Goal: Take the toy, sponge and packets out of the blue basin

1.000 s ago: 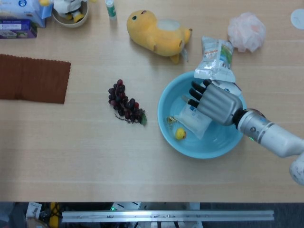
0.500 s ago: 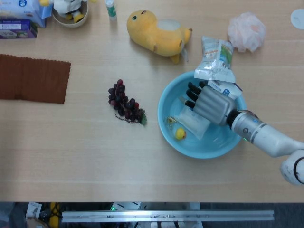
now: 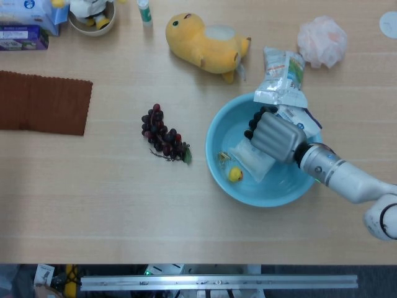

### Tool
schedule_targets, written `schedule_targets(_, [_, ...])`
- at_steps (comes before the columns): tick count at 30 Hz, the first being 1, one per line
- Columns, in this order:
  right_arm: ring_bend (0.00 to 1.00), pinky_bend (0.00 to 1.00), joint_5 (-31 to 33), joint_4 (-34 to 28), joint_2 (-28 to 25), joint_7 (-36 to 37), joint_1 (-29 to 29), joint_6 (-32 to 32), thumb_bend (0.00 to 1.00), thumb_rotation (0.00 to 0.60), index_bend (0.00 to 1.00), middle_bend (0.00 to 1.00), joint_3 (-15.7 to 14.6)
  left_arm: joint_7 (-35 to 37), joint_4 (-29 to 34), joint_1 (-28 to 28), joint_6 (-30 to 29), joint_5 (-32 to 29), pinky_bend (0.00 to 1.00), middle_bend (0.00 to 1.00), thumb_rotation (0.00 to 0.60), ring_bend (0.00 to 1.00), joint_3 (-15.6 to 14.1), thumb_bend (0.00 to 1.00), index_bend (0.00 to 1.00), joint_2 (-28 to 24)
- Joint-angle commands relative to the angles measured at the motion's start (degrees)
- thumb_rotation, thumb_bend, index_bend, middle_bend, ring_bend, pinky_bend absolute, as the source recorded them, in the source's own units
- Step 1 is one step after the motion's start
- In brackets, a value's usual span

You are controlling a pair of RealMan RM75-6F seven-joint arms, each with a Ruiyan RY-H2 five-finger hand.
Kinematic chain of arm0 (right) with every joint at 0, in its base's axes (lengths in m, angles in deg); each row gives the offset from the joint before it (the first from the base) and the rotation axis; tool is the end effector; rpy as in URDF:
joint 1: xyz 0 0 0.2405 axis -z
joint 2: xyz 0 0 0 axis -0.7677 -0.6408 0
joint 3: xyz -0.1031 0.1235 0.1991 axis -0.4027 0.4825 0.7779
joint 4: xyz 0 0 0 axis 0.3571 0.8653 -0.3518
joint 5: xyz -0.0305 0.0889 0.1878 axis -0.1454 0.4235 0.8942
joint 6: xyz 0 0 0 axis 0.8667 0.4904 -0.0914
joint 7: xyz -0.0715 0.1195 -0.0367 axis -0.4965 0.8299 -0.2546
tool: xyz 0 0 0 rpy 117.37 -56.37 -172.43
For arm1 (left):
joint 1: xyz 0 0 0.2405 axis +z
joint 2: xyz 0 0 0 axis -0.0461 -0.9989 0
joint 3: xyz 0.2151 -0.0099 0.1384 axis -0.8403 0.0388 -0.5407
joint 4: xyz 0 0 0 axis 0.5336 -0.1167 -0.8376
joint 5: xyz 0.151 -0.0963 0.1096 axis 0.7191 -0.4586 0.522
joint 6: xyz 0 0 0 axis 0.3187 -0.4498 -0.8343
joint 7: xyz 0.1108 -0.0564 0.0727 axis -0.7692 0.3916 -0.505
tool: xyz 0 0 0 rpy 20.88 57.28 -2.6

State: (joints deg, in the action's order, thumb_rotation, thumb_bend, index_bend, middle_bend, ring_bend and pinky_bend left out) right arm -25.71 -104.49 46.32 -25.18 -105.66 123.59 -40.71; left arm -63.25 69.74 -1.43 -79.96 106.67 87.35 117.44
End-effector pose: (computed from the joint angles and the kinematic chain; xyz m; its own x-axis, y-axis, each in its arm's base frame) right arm -0.1432 -0.3074 -0.0518 0.9693 0.1680 0.1796 0.0113 -0.7600 0.6498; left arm -0.3147 0.1755 0.1779 0.4287 0.0151 0.9033 0.9025 0.0392 -0.4289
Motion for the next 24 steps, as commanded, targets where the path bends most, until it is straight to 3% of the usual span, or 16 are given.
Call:
schedule_targets(1, [0.37, 0.46, -0.9, 0.2, 0.2, 1.3, 0.0, 0.1, 0.27, 0.6, 0.34, 0.41, 0.1, 0.0, -0.1, 0.0, 0.0, 0.0, 0.25, 0.21, 0.6, 0.22, 0.0, 0.33, 0.25, 0.0])
schedule_targets(8, [0.42, 0.51, -5.0, -2.7, -2.0, 6.0, 0.7, 2.2, 0.3, 0.6, 0.38, 0.44, 1.1, 0.0, 0.0, 0.1, -0.1, -0.1, 0.25, 0.21, 0.6, 0.22, 0.0, 0.33, 0.25, -0.2])
schedule_targets(15, [0.42, 0.52, -10.3, -9.4, -8.8, 13.6, 2.5, 7.8, 0.3, 0.6, 0.39, 0.45, 3.6, -0.5, 0.5, 0.0, -0.2, 0.0, 0.25, 0.21, 0.6, 0.22, 0.1, 0.33, 0.25, -0.3])
schedule_targets(24, [0.43, 0.52, -9.0, -10.8, -15.2, 19.4, 5.5, 13.3, 0.3, 0.6, 0.39, 0.45, 8.1, -1.0, 1.2, -0.2, -0.1, 0.3, 0.25, 0.21, 0.6, 0.22, 0.1, 0.33, 0.25, -0.4])
